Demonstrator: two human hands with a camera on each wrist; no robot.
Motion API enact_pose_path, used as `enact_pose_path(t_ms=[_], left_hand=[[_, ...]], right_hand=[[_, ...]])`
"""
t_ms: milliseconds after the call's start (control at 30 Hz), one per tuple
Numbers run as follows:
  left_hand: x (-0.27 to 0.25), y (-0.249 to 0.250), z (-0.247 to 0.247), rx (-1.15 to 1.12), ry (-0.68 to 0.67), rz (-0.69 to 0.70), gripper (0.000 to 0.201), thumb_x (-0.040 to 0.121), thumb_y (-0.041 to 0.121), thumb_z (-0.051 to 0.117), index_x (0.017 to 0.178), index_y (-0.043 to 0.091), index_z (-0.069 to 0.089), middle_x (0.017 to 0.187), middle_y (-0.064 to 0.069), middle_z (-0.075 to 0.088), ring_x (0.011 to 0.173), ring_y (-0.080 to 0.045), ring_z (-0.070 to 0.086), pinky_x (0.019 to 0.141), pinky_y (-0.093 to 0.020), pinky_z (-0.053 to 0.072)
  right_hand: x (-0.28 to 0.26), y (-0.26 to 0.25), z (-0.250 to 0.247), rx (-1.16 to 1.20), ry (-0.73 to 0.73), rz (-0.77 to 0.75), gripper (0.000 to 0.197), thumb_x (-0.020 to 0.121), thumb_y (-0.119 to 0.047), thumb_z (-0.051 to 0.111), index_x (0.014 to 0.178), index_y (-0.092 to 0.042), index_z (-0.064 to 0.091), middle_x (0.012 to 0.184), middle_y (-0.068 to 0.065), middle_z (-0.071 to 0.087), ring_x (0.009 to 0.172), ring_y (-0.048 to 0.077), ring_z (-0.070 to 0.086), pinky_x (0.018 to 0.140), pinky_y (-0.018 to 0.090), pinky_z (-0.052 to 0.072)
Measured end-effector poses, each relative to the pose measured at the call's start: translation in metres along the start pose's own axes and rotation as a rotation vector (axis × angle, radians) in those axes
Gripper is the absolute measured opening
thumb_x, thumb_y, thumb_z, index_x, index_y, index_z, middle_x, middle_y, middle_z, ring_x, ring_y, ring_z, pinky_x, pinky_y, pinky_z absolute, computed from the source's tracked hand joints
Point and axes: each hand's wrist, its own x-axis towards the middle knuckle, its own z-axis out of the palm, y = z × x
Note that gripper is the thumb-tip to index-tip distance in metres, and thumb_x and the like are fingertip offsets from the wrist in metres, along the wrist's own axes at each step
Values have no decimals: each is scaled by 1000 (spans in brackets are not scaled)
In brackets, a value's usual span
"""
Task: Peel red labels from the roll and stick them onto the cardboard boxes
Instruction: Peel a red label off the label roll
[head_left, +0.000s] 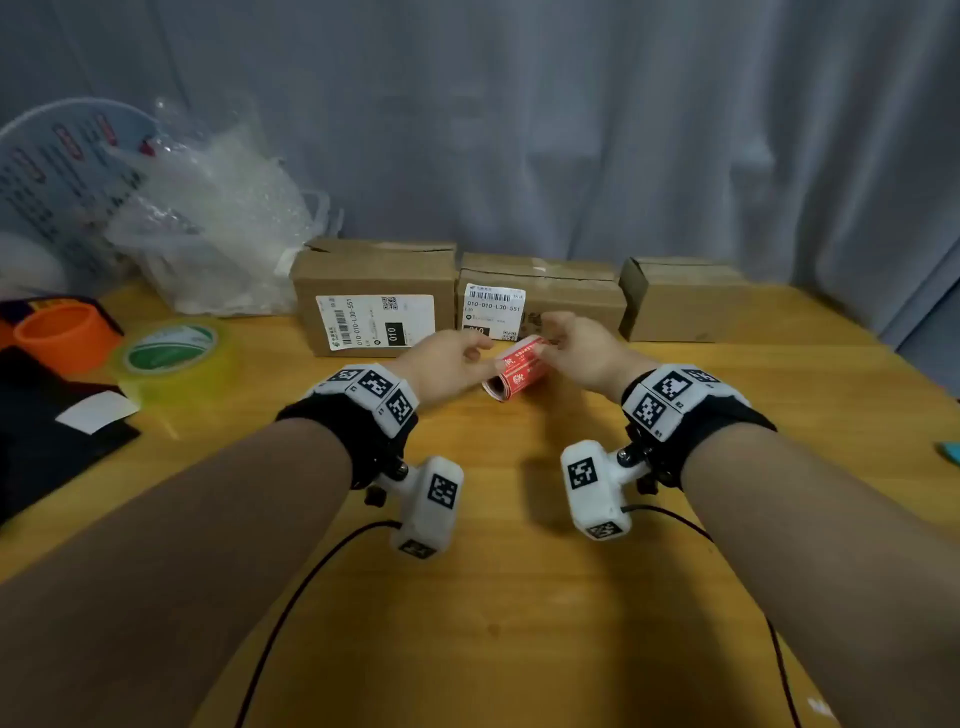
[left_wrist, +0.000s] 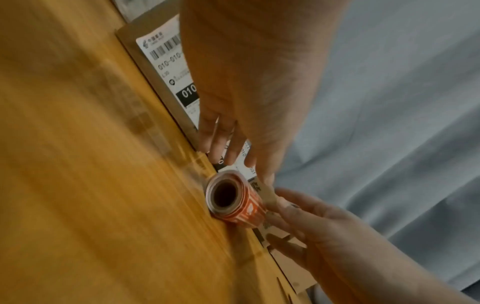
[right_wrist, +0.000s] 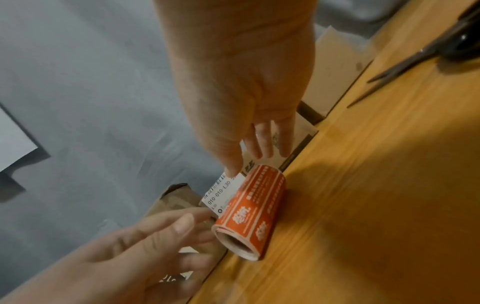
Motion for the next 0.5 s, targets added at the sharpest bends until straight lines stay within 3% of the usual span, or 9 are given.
enact_pose_path(t_ms=[100, 233, 300, 367, 500], left_hand=[[1, -2, 5, -25, -46, -57, 63, 87, 40, 60, 140, 12, 42, 134, -12, 54, 119, -22, 54, 97, -28, 41], [0, -13, 3, -15, -2, -54, 50, 83, 29, 68, 127, 8, 55, 120, -11, 63, 96, -16, 60, 77, -20, 48], [-3, -19, 2, -41, 27, -28, 44, 83, 26, 69, 122, 10, 59, 115, -9, 66, 91, -14, 60, 73, -17, 48], [-6, -22, 2, -76, 64, -22, 40, 83, 26, 68, 120, 10, 62, 113, -8, 66, 94, -17, 62, 79, -23, 51], [-4, -26, 3, -88, 238, -26, 28, 85, 24, 66, 108, 8, 67, 100, -2, 53, 91, -13, 52, 74, -18, 42]], right_hand=[[3, -2, 7, -11, -34, -13, 54, 91, -14, 55, 141, -12, 36, 134, 11, 54, 122, 25, 52, 99, 31, 43], [3, -4, 17, 23, -138, -43, 44, 87, -12, 62, 129, -13, 50, 115, 7, 57, 98, 19, 56, 85, 30, 52], [3, -3, 20, -11, -133, -86, 38, 84, -13, 65, 122, -14, 56, 113, 5, 56, 96, 17, 55, 83, 29, 50], [3, -2, 23, -35, -100, -119, 35, 83, -14, 67, 117, -15, 59, 113, 5, 59, 101, 19, 56, 82, 27, 47], [6, -3, 27, -30, 10, -120, 24, 87, -20, 63, 110, -14, 64, 115, 6, 60, 106, 21, 56, 89, 29, 48]])
